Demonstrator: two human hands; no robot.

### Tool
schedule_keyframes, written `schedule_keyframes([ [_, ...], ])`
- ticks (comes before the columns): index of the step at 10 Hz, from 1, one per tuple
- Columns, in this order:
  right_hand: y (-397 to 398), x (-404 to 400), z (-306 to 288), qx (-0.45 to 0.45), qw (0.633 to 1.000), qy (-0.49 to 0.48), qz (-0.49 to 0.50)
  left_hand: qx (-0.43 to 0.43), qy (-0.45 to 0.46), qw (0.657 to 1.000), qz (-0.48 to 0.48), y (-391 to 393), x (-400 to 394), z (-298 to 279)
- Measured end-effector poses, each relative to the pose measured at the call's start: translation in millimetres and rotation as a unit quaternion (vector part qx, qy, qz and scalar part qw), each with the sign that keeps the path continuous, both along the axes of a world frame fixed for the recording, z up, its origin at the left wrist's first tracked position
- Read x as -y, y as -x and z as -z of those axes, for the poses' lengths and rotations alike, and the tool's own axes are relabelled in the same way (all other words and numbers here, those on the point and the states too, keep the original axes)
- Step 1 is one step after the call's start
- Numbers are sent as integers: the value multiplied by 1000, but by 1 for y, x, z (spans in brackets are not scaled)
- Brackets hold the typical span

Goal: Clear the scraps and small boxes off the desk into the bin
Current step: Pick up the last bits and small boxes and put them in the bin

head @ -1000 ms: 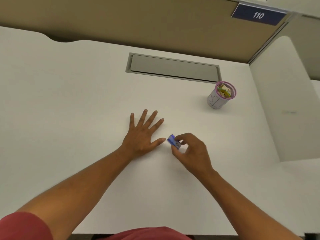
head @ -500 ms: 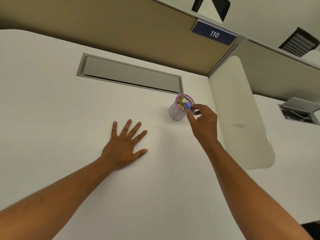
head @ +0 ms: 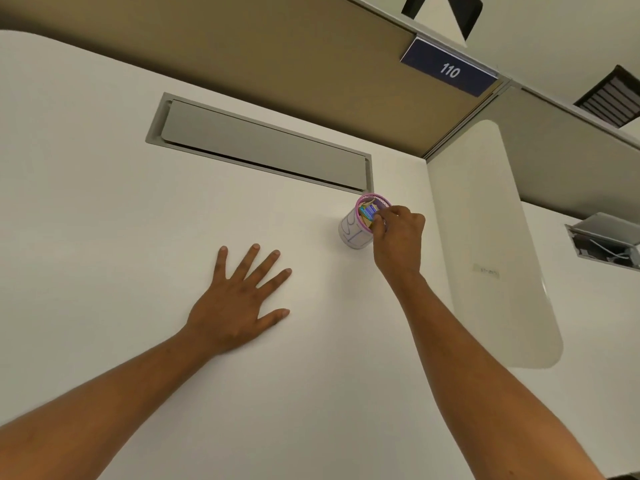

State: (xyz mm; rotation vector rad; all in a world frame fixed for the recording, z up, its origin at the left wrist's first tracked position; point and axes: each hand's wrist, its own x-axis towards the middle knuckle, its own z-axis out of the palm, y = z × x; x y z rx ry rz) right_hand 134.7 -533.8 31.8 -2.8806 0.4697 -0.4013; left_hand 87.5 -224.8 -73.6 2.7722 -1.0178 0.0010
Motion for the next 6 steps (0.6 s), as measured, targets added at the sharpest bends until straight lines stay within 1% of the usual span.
schedule_keyframes([
  [1, 1, 1, 5, -6, 1000, 6, 5, 5, -3, 1000, -1, 0, 1, -1],
  [2, 2, 1, 2, 3, 1000, -10, 3, 6, -5, 1000, 0, 0, 0, -3],
  [3, 7, -1, -4, 39, 995, -95, 21, 1, -7, 1000, 0, -1, -1, -6],
  [4, 15, -4, -6, 88, 983, -154, 42, -13, -12, 1000, 6, 1, 0, -11],
  [5, 21, -9, -9, 129, 977, -166, 42, -35, -20, 999, 6, 0, -3, -13],
  [6, 27, -26, -19, 148, 977, -156, -5, -51, 5, 999, -7, -7, -2, -31],
])
